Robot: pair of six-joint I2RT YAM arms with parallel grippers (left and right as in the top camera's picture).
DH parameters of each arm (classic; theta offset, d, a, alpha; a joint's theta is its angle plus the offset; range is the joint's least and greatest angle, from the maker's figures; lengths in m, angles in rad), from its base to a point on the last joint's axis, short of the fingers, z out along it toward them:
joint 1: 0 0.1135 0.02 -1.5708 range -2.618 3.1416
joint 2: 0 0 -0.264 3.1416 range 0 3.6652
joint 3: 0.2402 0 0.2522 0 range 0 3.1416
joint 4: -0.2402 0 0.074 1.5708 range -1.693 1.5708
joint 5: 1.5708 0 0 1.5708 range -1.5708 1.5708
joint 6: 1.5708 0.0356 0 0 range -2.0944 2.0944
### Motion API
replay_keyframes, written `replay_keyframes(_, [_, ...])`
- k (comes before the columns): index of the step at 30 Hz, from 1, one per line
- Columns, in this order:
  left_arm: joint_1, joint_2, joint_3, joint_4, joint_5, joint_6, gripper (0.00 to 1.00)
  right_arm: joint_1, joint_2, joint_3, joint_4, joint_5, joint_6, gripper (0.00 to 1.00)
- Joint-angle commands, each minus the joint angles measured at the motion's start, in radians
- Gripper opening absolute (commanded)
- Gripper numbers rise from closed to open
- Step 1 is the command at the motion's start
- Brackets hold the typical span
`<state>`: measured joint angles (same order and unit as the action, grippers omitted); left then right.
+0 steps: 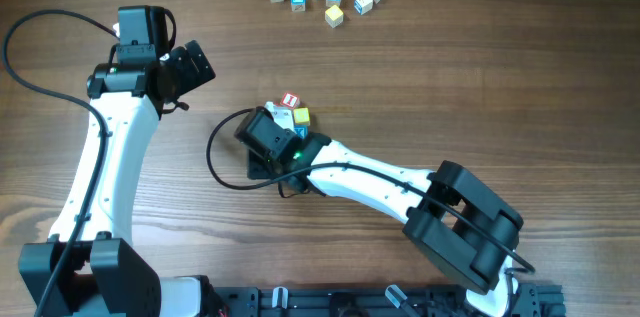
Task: Form a circle
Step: 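Lower the yellow 'M' block onto the table below the red 'I' and blue 'X'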
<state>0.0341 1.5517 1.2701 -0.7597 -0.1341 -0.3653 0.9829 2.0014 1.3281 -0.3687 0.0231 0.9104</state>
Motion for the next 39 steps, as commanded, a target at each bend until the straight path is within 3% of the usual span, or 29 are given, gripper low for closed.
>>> replay_keyframes(1, [0.003, -0.011, 0.010, 0.000, -0.014, -0.010, 1.00, 0.001, 0.005, -0.002, 0.002, 0.123, -0.021, 0.04])
replay_keyframes(12, [0.003, -0.011, 0.010, 0.000, -0.014, -0.010, 1.00, 0.002, 0.006, -0.002, -0.021, 0.066, -0.020, 0.04])
replay_keyframes(39, [0.003, -0.011, 0.010, 0.000, -0.014, -0.010, 1.00, -0.001, 0.036, 0.001, 0.056, 0.199, -0.051, 0.04])
